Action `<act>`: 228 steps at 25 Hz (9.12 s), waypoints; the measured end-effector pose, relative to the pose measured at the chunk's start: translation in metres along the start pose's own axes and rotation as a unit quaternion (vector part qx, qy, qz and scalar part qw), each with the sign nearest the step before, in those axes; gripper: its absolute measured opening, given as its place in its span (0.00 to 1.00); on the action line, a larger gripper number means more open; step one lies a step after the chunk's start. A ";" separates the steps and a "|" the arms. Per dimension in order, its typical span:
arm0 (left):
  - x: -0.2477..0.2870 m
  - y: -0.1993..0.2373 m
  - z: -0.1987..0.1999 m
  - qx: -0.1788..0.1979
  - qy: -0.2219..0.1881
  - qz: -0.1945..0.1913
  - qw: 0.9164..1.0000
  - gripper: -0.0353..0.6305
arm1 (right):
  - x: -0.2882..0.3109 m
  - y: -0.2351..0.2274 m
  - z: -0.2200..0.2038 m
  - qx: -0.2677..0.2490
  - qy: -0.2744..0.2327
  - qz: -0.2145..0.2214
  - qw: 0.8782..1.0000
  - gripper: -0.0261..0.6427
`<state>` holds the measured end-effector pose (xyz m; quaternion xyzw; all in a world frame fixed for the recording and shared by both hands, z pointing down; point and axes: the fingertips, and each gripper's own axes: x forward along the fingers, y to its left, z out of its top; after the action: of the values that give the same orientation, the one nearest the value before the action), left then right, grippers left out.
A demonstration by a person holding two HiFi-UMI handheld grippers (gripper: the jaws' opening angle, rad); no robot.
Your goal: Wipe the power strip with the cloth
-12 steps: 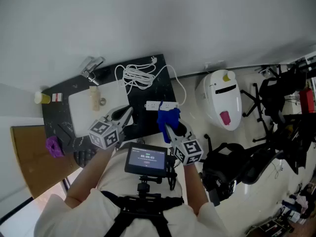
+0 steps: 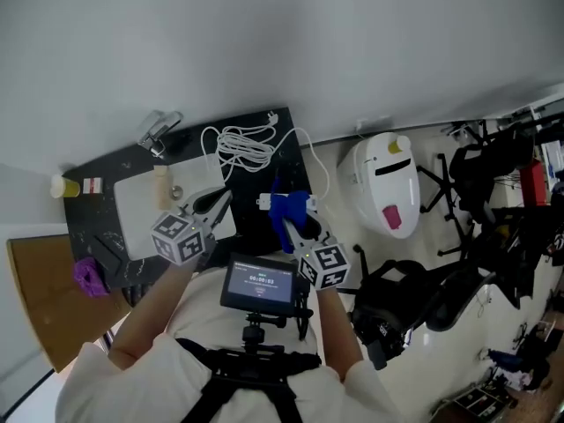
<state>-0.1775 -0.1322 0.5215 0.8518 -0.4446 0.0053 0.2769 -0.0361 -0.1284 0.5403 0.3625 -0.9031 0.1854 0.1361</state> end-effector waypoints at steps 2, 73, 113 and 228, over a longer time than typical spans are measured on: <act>0.001 0.005 0.002 -0.005 0.000 -0.003 1.000 0.05 | 0.011 0.001 -0.001 -0.004 0.009 -0.001 1.000 0.20; 0.045 0.023 -0.003 0.024 0.032 0.046 0.998 0.05 | 0.141 -0.094 -0.166 0.026 0.213 -0.026 0.976 0.20; 0.052 0.017 -0.015 0.027 0.049 0.037 0.998 0.05 | 0.095 -0.176 -0.167 0.057 0.168 -0.105 0.979 0.20; -0.107 -0.376 -0.218 0.040 0.025 0.034 0.998 0.05 | -0.476 -0.025 -0.112 0.049 -0.141 -0.073 0.986 0.20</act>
<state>0.0955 0.2223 0.5029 0.8463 -0.4657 0.0539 0.2530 0.3274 0.1914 0.4656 0.4559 -0.8745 0.1657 0.0025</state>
